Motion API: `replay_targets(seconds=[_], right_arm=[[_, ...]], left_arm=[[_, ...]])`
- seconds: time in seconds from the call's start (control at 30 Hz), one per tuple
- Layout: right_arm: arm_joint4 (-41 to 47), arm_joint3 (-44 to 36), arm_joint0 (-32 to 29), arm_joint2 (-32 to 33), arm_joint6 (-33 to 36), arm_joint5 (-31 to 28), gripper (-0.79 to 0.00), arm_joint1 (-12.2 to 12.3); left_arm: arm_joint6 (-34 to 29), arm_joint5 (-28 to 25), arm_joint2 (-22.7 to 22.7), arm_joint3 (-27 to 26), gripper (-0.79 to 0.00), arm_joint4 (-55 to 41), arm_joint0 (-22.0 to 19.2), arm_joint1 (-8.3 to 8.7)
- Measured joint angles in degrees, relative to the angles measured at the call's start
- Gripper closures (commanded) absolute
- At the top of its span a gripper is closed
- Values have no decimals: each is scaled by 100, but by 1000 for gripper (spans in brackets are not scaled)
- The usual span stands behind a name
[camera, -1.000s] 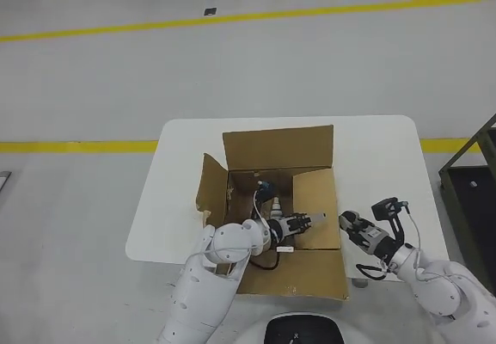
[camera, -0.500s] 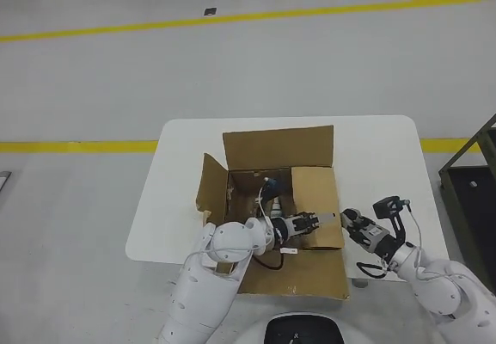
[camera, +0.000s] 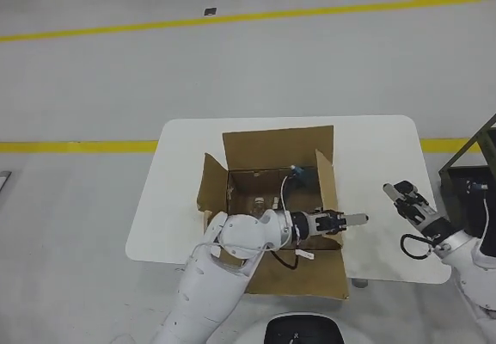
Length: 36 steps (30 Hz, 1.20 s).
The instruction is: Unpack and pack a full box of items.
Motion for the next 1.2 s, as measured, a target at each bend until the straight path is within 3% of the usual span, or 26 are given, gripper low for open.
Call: replay_targets(seconds=[0.13,0.27,0.37,0.53,0.87,1.2], right_arm=[[607,-119,-134,389,336,43,-388,29],[814,-178,-225,676,594,106,-465,57],[896,-208,-288,814,769,155,-388,73],[898,-257,-338,914,1017,158,-366,95],[930,-195,-103,621,1394,-30,-360,108],[772,254,343,52,1511,-61,-283,89]], left_arm=[[-46,-137,332,100,-785,-34,-176,-59],[-19,-209,708,268,-785,62,-339,-132],[-10,-263,912,474,-785,51,-478,-186],[71,-328,1202,780,-785,92,-698,-282],[157,-326,1366,1091,-785,101,-838,-360],[99,-308,1345,1130,-785,101,-848,-369]])
